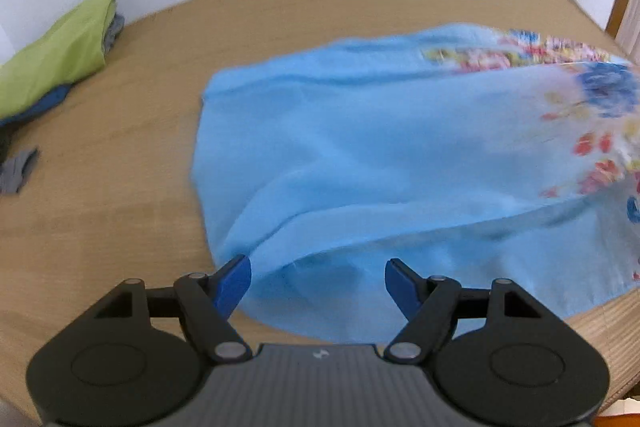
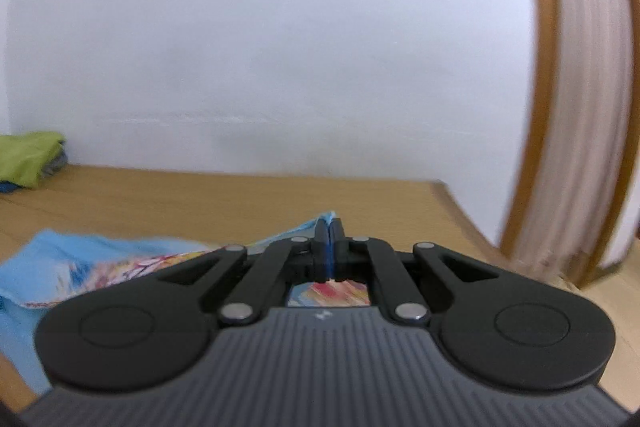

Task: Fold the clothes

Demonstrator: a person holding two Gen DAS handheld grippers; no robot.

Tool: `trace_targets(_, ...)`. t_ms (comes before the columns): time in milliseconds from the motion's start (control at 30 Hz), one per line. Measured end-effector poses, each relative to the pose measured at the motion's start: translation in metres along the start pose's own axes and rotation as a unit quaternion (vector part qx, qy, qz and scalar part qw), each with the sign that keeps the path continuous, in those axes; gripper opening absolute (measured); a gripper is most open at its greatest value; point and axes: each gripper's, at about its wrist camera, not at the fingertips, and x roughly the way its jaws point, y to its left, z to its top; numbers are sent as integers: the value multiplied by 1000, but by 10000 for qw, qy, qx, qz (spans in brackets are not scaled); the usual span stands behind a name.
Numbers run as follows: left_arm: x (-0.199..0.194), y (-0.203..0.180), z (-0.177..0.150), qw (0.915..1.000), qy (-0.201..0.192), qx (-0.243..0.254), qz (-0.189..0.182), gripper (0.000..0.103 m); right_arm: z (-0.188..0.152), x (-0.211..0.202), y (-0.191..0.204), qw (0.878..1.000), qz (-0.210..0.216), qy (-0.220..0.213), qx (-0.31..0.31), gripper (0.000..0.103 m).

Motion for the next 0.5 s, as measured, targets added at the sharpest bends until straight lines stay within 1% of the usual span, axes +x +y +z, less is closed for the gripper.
trace_targets(67, 1, -14, -7, 9998, 120, -114, 74, 76, -21, -13, -32, 9995, -178, 242, 139, 3)
trace_targets(100, 1, -21, -10, 9996, 175, -171, 114, 76, -35, -13, -49, 9983, -276, 448, 242, 3)
trace_targets(200, 0, -33, -20, 9989, 238, -323, 261, 76, -74, 8, -83, 9903, -622, 1235, 134, 3)
trace_targets(233, 0, -37, -23, 9985, 259, -374, 311, 76, -86, 17, -88, 9861, -694, 1507, 84, 4)
trace_targets(300, -3, -37, -29, 9976, 288, -459, 425, 76, -104, 36, -89, 9766, -1008, 1901, 65, 7)
trace_targets(333, -5, -35, -31, 9971, 299, -495, 488, 76, -108, 43, -83, 9738, -1146, 1962, 56, 8)
trace_targets(367, -7, -33, -33, 9966, 309, -531, 552, 76, -111, 51, -76, 9714, -1274, 2002, 46, 16)
trace_targets(433, -12, -28, -38, 9953, 329, -604, 678, 76, -104, 52, -68, 9741, -1419, 1762, -9, 29)
trace_targets(467, -14, -26, -41, 9946, 339, -640, 741, 76, -100, 52, -64, 9755, -1485, 1625, -39, 30)
trace_targets(500, -16, -23, -43, 9939, 346, -671, 800, 76, -92, 49, -53, 9798, -1420, 1410, -75, 30)
